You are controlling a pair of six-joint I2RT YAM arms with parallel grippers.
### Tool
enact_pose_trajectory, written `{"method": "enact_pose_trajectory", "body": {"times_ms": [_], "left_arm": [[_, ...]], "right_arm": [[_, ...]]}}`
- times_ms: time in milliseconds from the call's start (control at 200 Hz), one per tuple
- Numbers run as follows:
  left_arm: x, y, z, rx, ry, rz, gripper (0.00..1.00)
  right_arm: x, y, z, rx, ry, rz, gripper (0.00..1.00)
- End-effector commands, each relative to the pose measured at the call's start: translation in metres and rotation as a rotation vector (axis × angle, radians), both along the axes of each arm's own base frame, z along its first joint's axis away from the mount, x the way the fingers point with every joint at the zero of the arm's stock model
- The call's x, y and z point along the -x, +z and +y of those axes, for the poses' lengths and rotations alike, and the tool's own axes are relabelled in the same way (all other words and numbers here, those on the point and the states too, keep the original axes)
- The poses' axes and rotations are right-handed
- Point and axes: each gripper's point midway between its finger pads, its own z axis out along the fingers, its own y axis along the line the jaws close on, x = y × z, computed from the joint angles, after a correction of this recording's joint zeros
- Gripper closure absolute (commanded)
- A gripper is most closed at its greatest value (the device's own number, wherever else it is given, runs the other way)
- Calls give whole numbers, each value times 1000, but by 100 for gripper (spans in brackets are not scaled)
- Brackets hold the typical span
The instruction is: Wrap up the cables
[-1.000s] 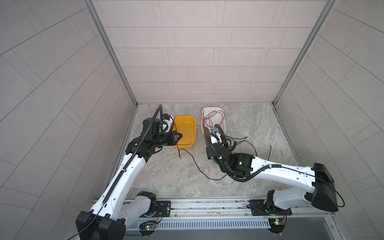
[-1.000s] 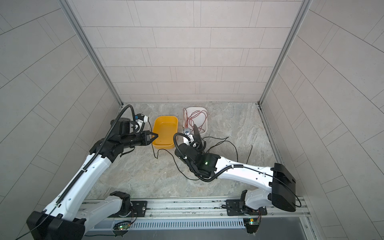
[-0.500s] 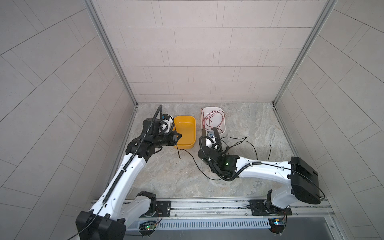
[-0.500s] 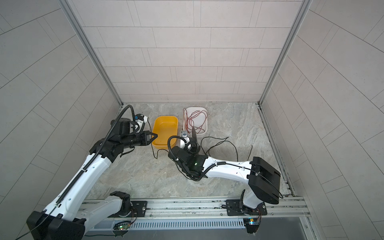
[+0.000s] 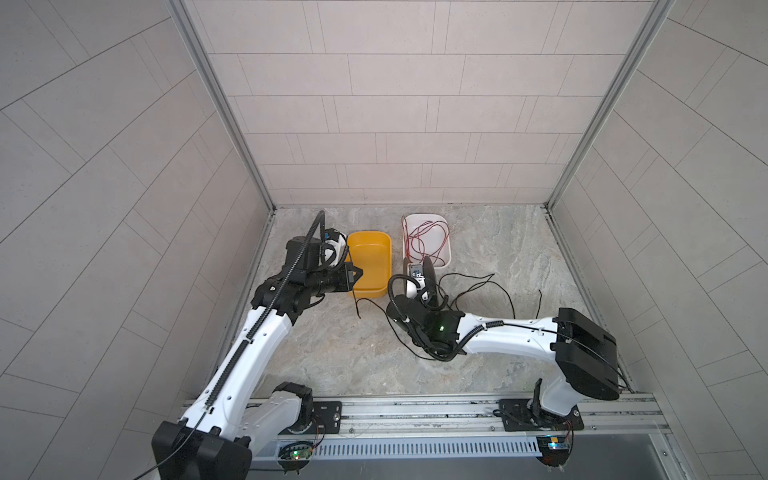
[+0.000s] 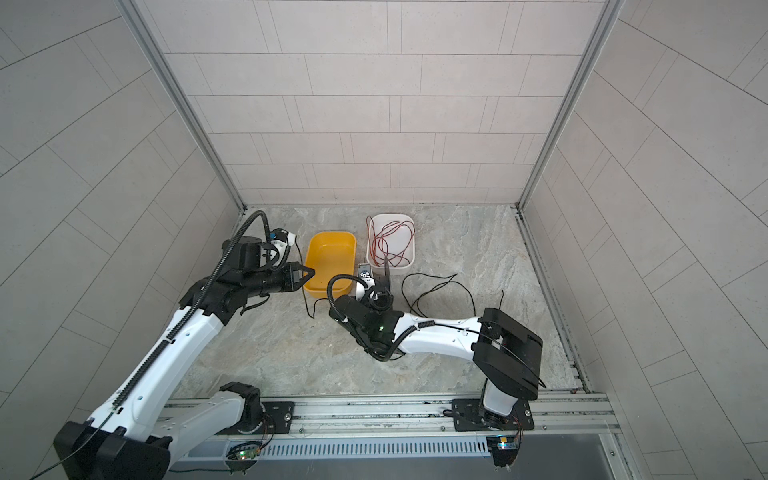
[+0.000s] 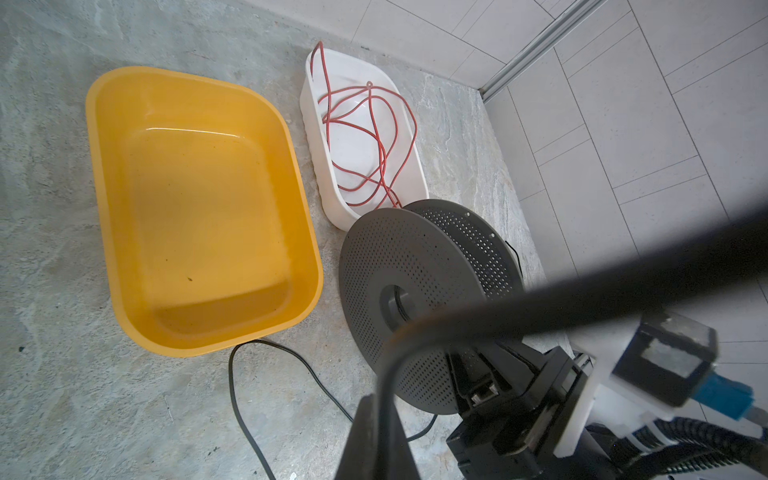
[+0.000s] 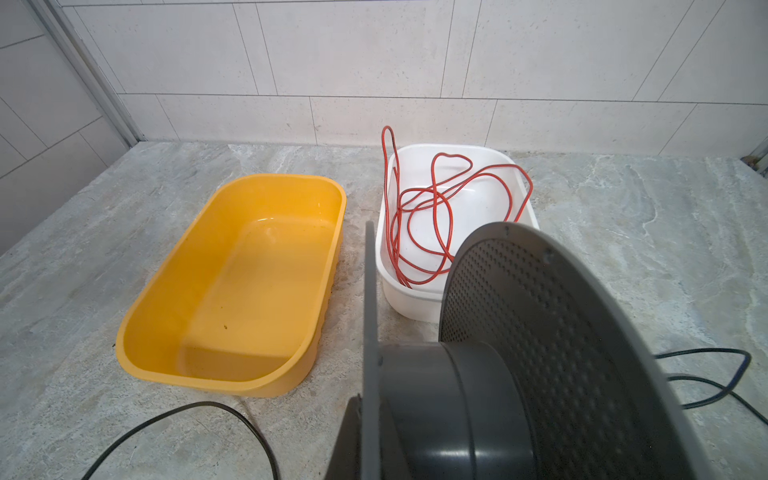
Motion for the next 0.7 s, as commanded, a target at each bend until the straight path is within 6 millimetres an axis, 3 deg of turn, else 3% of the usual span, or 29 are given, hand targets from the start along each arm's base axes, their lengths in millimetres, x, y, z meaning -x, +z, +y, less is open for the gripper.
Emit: {"method": "enact_pose_trajectory", "body": {"times_ms": [0,175,430,696], "left_arm": [[3,-2,0,-3,-4,-2,100],[2,-2,1,-3,-2,-2,100],[3,-1,0,-1,-5,-3,100],[3,-2,0,1,-4,1,100]], "right_arm": [[-7,18,7,-45,-36,-49,92],[-8,15,10,-46,-26,-48,87],[-7,18,11,-38,-9,-54,67],[4,36,21,-27,61,-95,45]]}}
